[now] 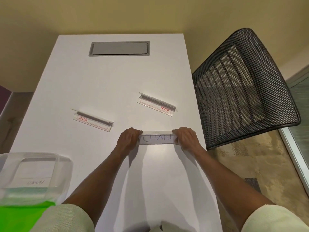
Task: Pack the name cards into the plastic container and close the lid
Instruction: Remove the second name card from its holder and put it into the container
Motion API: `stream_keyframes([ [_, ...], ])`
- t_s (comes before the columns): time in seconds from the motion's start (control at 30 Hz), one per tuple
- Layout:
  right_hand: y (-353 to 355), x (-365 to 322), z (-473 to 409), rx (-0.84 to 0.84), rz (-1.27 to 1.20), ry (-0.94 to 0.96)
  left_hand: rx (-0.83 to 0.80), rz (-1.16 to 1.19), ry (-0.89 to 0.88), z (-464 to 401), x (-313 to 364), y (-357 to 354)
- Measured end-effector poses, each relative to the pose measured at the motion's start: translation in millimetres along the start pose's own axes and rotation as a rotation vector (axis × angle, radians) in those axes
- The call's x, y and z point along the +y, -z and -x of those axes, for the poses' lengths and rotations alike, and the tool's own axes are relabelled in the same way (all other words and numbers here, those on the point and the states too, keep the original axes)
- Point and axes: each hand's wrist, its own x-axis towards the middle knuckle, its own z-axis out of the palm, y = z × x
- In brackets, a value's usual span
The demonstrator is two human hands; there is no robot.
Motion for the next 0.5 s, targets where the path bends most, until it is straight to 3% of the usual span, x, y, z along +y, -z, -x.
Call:
stream_keyframes([
  [0.2, 24.7, -3.9, 4.9, -0.061, -0.013, -0.05, 0.011, 0.051, 0.035, 4.4, 7.7, 21.5],
  [0.5, 61.1, -21.3, 25.0, 0.033, 0.012, -0.006, 0.076, 0.03, -0.012, 28.5, 24.9, 64.2],
])
